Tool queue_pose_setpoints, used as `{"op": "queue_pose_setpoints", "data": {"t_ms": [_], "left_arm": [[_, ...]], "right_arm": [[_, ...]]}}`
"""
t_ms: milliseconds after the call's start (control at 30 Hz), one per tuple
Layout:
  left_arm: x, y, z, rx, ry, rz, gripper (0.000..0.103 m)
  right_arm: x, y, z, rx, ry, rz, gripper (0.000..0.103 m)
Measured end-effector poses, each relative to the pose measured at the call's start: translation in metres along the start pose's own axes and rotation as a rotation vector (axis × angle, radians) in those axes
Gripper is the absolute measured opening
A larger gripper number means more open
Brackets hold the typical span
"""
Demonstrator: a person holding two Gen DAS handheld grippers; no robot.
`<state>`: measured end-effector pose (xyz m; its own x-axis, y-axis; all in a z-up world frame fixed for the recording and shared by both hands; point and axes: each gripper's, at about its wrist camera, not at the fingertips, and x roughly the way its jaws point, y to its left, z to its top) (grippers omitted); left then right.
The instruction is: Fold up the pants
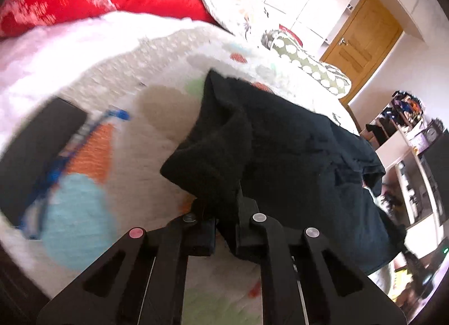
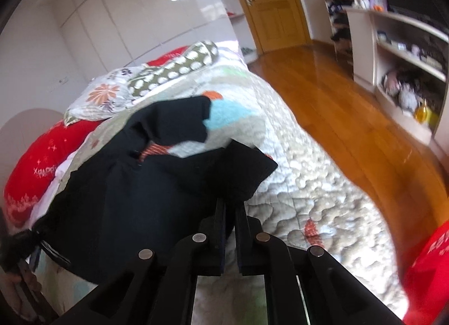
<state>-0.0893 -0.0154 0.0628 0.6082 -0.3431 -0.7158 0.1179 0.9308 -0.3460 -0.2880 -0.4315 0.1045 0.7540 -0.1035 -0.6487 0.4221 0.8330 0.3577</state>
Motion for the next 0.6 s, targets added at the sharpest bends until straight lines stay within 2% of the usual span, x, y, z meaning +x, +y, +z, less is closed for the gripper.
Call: {"op": "queue_pose_setpoints", "data": {"t_ms": [100, 233, 300, 367, 400, 433, 500, 600], "left_arm": [[-0.012, 0.019, -0.012, 0.008, 0.019, 0.028, 0.008], [0.005, 0.031, -0.033, 0.007, 0.09, 0.066, 0.008], [0.003, 0.028, -0.038, 0.02, 0.072, 0.082, 0.012], [-0.003, 0.026, -0.038, 0.034, 0.053, 0.106, 0.017], [-0.006, 0.025, -0.036, 0.041, 0.05, 0.109, 0.02], [-0.009, 0.025, -0.036, 0.046, 0.05, 0.112, 0.021], [-0.018, 0.024, -0.034, 0.063, 0.038, 0.118, 0.027], [-0.034, 0.022, -0.032, 0.081, 0.004, 0.137, 0.029]], "right_arm": [[-0.008, 0.0, -0.008, -0.019, 0.028, 0.022, 0.005], [0.015, -0.006, -0.031, -0.026, 0.166, -0.016, 0.005], [0.01, -0.013, -0.032, 0.014, 0.148, 0.009, 0.007], [-0.002, -0.017, -0.026, 0.027, 0.126, -0.027, 0.021], [-0.007, -0.018, -0.021, 0.012, 0.106, -0.089, 0.033], [-0.016, -0.018, -0.016, -0.015, 0.072, -0.161, 0.036], [-0.03, -0.02, -0.006, -0.041, 0.02, -0.203, 0.036], [-0.036, -0.007, 0.008, -0.089, -0.029, -0.145, 0.036]]}}
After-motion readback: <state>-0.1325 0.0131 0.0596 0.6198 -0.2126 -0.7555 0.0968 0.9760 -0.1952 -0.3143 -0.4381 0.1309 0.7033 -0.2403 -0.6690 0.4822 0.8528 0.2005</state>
